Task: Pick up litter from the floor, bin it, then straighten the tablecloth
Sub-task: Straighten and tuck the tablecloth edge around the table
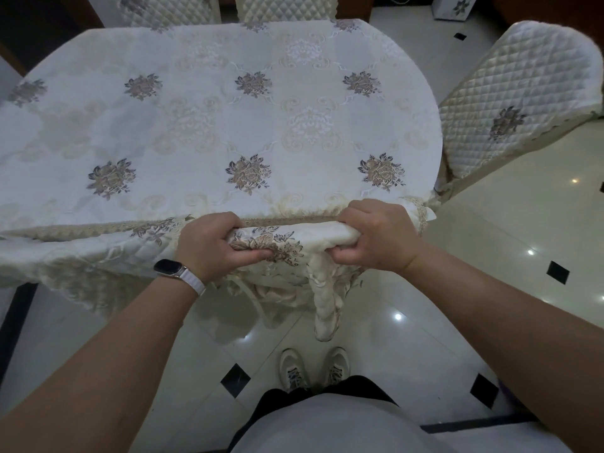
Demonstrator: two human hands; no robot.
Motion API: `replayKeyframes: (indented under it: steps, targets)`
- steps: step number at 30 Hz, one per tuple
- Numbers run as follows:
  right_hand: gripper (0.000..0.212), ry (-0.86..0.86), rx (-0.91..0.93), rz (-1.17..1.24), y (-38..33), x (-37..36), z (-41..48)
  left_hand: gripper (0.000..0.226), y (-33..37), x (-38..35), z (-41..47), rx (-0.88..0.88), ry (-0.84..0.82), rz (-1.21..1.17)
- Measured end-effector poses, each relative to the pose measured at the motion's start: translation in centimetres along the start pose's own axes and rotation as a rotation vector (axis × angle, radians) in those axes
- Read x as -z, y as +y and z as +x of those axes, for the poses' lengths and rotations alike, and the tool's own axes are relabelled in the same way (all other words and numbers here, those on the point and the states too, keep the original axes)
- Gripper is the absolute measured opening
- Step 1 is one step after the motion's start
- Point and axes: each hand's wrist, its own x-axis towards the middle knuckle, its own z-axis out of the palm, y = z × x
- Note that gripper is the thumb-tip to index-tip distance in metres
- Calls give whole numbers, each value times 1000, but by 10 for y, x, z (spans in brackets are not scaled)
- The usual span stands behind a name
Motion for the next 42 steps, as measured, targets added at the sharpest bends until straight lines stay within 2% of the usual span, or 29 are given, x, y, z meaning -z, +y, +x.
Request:
replayKeyframes:
  steps: [19,30,37,42]
  targets:
    - [37,-31,-4,4,10,-6,0,81,-2,-7,5,-19,-40,0]
    - [34,-89,-20,-21,14,-13,-9,66,-4,-18,-2,-13,-96,-7]
    - [34,-116,-34,-23,19,-17,-9,77,-9,-24,0,-25,-108,15]
    - [34,-124,-40,-27,20,-21,-8,69,-11,-27,2,-36,-123,-5]
